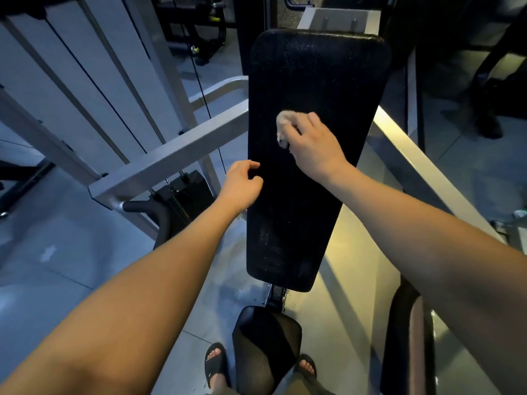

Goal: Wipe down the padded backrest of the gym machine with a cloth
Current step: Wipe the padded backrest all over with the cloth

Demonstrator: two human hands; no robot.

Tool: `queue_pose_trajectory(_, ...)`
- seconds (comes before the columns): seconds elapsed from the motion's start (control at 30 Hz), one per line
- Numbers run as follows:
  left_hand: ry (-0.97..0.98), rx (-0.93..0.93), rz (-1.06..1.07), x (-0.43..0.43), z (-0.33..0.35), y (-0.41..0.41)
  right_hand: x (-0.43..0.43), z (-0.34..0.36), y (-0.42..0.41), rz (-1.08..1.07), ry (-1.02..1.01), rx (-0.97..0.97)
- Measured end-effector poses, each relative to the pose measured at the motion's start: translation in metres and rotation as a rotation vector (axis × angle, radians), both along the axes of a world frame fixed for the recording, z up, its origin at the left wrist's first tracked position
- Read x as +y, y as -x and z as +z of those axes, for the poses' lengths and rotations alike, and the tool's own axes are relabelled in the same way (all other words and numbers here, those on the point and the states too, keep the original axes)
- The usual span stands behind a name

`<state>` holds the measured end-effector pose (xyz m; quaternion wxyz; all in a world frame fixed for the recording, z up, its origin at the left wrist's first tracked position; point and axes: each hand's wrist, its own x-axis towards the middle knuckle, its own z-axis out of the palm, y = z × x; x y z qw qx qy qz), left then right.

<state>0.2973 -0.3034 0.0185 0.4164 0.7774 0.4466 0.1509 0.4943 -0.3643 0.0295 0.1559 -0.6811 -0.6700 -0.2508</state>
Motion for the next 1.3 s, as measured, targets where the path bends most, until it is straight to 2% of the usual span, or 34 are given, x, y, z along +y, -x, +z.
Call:
queue_pose_trajectory(0.1,-0.04,0.054,-0.087,0.005,0.001,-0.005,0.008,0.013,-0.004,-0.087,-0.064,0.047)
queue_pose_trajectory(0.33,-0.088,0.256,-0.252,0.009,-0.017,-0.016,-0.036,-0.059,0.011,0.018,0.228,0.042)
queue_pose_trajectory(0.4,-0.079,0.316,-0.287,0.005,-0.023,-0.019,-0.042,-0.057,0.004,0.018,0.165,0.05)
queue_pose_trajectory(0.53,-0.028,0.398,-0.298,-0.002,-0.023,-0.028,-0.04,-0.03,-0.022,-0.088,-0.123,0.045)
queue_pose_trajectory(0.6,-0.02,0.406,-0.282,-0.004,-0.021,-0.034,-0.043,-0.029,-0.028,-0.108,-0.142,0.058)
queue_pose_trajectory(0.7,-0.01,0.428,-0.278,-0.005,-0.021,-0.039,-0.056,-0.052,-0.015,-0.135,-0.075,0.137)
queue_pose_trajectory(0.87,-0.028,0.436,-0.307,0.005,-0.029,-0.031,-0.084,-0.082,0.005,-0.116,0.162,0.179)
queue_pose_trajectory(0.97,-0.095,0.45,-0.376,0.009,-0.046,-0.022,-0.072,-0.052,0.004,-0.214,-0.014,0.218)
queue_pose_trajectory(1.07,-0.243,0.491,-0.43,0.015,-0.062,-0.015,-0.042,-0.033,-0.007,-0.381,-0.202,0.265)
queue_pose_trajectory(1.17,-0.325,0.492,-0.473,0.026,-0.07,-0.012,-0.023,-0.048,0.002,-0.494,-0.237,0.29)
queue_pose_trajectory(1.3,-0.414,0.493,-0.467,0.031,-0.081,-0.009,-0.029,-0.08,0.027,-0.504,-0.185,0.333)
